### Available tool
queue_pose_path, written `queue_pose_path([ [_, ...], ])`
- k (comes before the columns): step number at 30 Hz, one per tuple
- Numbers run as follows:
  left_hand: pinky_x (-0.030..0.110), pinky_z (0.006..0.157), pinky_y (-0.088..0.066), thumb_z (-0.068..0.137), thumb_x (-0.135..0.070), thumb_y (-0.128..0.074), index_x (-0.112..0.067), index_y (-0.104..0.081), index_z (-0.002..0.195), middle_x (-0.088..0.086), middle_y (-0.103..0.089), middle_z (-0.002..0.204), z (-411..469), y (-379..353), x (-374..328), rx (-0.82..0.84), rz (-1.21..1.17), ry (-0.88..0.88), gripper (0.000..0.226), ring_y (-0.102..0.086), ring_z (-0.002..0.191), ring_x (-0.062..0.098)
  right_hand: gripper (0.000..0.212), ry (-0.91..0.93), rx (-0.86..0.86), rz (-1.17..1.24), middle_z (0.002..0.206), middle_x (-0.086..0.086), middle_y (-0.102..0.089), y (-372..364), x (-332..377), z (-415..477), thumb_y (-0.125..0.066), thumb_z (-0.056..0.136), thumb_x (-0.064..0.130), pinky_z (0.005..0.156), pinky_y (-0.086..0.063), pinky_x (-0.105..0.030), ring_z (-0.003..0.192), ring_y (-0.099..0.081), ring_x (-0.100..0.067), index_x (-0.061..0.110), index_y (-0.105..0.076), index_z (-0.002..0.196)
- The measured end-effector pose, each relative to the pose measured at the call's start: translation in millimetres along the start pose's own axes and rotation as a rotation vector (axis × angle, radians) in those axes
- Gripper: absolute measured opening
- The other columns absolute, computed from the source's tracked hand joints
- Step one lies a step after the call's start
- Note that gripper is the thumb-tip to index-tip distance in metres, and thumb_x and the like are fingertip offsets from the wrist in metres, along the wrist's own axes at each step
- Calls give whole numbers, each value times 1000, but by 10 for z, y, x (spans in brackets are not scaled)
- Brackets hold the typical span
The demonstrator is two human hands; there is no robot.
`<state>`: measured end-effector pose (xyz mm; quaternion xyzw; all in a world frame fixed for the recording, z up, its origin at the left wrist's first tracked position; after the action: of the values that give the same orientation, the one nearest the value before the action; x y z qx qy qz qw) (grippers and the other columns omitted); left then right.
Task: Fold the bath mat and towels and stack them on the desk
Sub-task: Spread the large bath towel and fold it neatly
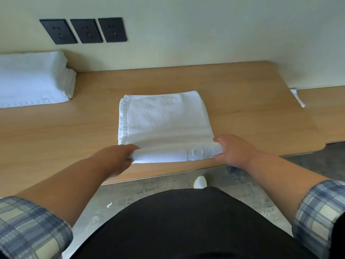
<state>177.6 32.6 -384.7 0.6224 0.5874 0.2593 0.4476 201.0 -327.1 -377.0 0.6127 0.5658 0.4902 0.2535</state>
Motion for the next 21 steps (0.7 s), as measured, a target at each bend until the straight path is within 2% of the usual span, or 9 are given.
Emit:
queue_pose_path([
  [2, 31, 79, -43, 95, -40, -55, -44, -51, 125, -8, -66, 114, -54, 164, 102, -22, -148, 12, 31, -59, 99, 17, 42, -43, -12, 213, 106, 12, -62, 90, -44, -42, -79, 77, 33, 74, -42, -24, 95, -59, -11, 28, -63, 115],
  [4, 29, 70, -42, 87, -39, -68, -42, -61, 102, -12, -68, 97, -64, 369, 215, -93, -371, 53, 17, -62, 89, 16, 32, -71, -84, 445, 98, 11, -67, 242, -96, -33, -78, 79, 25, 67, -45, -21, 88, -63, -9, 35, -64, 106],
  [6, 28, 64, -43, 80, -35, -78, -35, -66, 92, -8, -69, 90, -23, 515, 347, -168, -625, 128, 17, -63, 85, 18, 23, -79, -157, 637, 95, 14, -69, 392, -92, 30, -71, 85, 20, 63, -46, -18, 83, -65, -1, 35, -65, 101],
  [8, 31, 65, -45, 73, -35, -84, -29, -66, 95, 1, -69, 93, 63, 595, 455, -218, -863, 193, 29, -61, 85, 21, 12, -93, -217, 758, 89, 16, -71, 514, -57, 164, -64, 87, 27, 62, -47, -17, 75, -63, 8, 30, -70, 97],
  [11, 36, 72, -50, 57, -41, -82, -24, -63, 101, 5, -68, 99, 243, 666, 542, -257, -1132, 246, 50, -62, 88, 22, 21, -122, -296, 870, 94, 17, -73, 646, 22, 473, -57, 86, 40, 68, -50, -18, 85, -67, 4, 34, -70, 101],
  [14, 36, 73, -52, 68, -35, -85, -26, -59, 107, 3, -65, 107, 500, 691, 656, -358, -1325, 323, 48, -63, 93, 20, 29, -184, -339, 873, 105, 17, -69, 687, 5, 861, -51, 86, 54, 77, -51, -27, 95, -65, -3, 40, -60, 110],
  [17, 32, 73, -53, 88, -37, -72, -25, -60, 118, -2, -67, 112, 750, 704, 786, -478, -1487, 450, 35, -65, 100, 17, 33, -261, -338, 848, 106, 17, -64, 639, -119, 1250, -46, 89, 59, 80, -49, -31, 96, -63, -8, 42, -51, 116],
  [19, 35, 80, -55, 87, -45, -70, -23, -64, 115, -4, -71, 113, 881, 653, 795, -455, -1604, 478, 36, -67, 104, 15, 35, -310, -332, 824, 101, 19, -61, 596, -192, 1466, -43, 89, 61, 74, -46, -30, 91, -60, -6, 42, -50, 117],
  [21, 38, 86, -53, 76, -54, -73, -20, -64, 118, -4, -71, 115, 940, 547, 759, -356, -1609, 480, 55, -68, 104, 15, 37, -358, -323, 823, 97, 22, -57, 538, -248, 1647, -41, 90, 61, 66, -42, -27, 87, -57, -3, 42, -50, 121],
])
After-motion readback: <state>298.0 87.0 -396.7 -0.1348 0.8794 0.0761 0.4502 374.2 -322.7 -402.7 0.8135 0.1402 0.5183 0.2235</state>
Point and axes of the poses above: each hand's wrist, its own z-axis towards the middle knuckle, its own y-axis out of the back of the hand, x = y × z, the point moved 8 cm from there along z, towards the middle knuckle
